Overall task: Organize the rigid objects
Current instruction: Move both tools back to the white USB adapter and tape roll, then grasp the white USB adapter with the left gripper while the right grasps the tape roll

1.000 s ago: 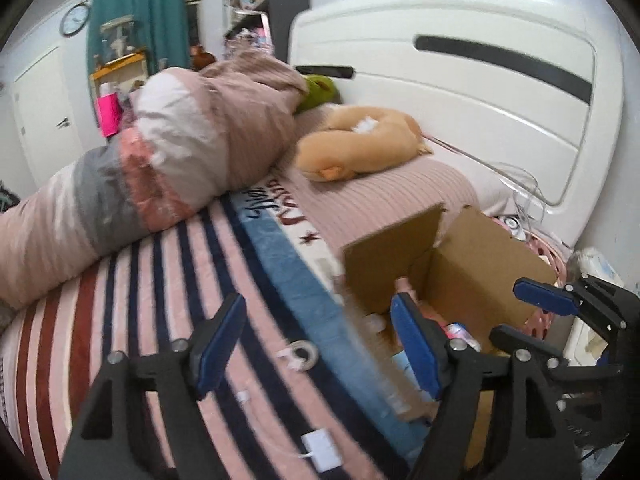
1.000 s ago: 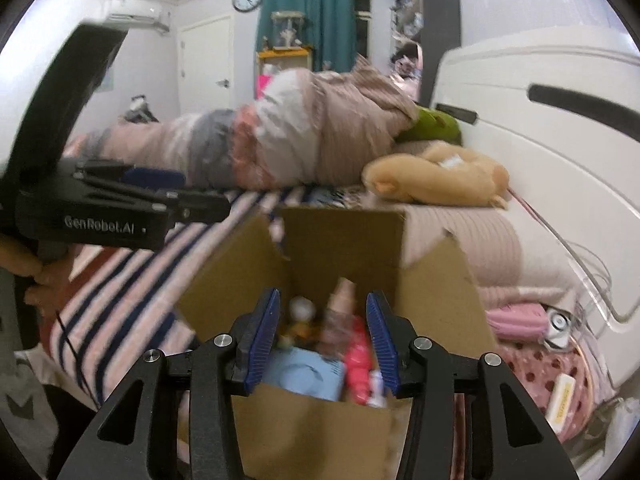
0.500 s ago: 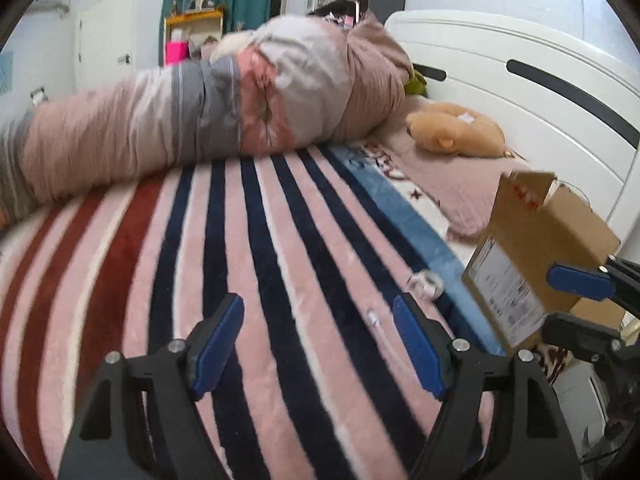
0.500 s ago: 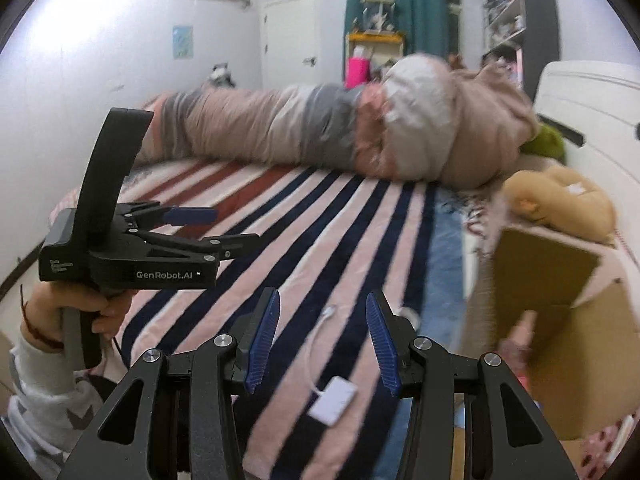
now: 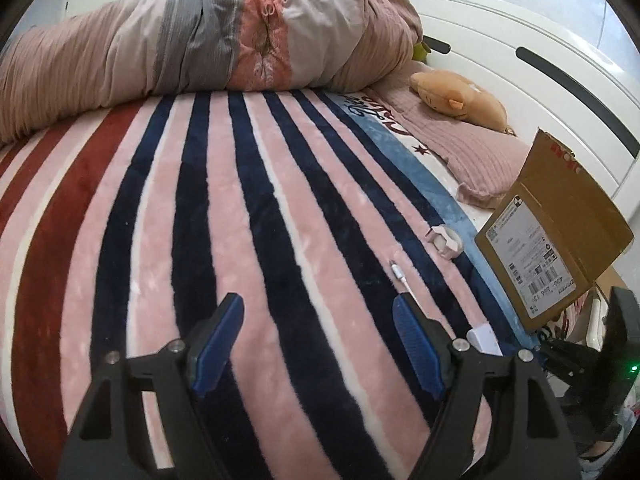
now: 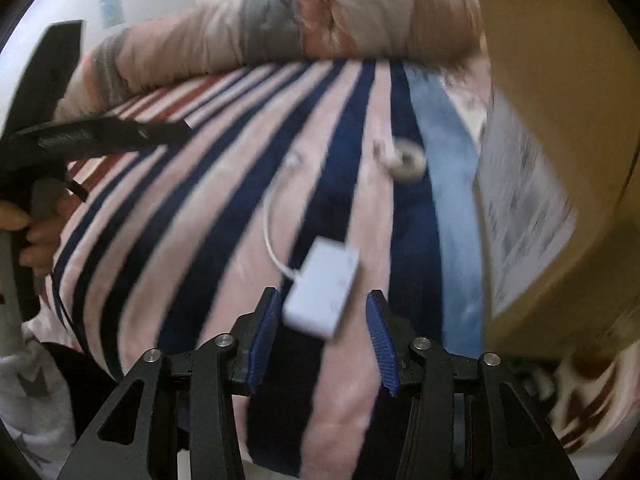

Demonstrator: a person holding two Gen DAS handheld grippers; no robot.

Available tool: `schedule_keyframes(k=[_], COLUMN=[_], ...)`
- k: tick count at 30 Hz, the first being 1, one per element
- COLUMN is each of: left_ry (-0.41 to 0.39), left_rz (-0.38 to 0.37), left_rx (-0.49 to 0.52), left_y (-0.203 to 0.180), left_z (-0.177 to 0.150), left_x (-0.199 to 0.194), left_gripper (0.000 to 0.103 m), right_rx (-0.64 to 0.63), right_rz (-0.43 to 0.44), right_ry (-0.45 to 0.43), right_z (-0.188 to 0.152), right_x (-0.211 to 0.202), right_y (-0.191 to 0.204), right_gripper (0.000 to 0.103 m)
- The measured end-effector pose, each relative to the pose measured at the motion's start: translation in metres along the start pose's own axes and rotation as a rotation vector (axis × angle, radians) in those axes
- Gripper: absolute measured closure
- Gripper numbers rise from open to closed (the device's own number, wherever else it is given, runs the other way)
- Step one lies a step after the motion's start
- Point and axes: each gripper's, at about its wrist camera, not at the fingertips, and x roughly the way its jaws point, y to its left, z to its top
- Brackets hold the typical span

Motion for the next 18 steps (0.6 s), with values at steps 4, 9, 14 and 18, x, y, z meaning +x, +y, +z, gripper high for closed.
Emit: schedule_keyframes(k=[4, 9, 14, 18], left_ry=[0.006, -0.009, -0.004, 0.013], left_rz=[0.001, -0.009, -0.012, -0.016], left_rx=[-0.014, -0.028, -0.04, -0.044], left_y=[0.006, 0.013, 0.018, 0.018], left_z=[-0.002, -0.004, -0.007, -0.009], left_x=[-0.001, -0.008, -0.01, -0.008], left_gripper=[0.029, 0.029, 0.029, 0.029], right_rx=[-0.003, -0.045, -0.062, -0.061], right_rz=[0.014, 0.088, 0.192, 0.206], right_ry=[-0.048, -0.066, -0.049, -0.046], right_z=[0.011, 0.028, 0.037, 0.031], right_x=[0.007, 0.025, 0.041, 0.031], right_y=[0.003, 0.033, 0.07, 0.061], right_gripper=[0.077, 0.077, 0.075, 0.066])
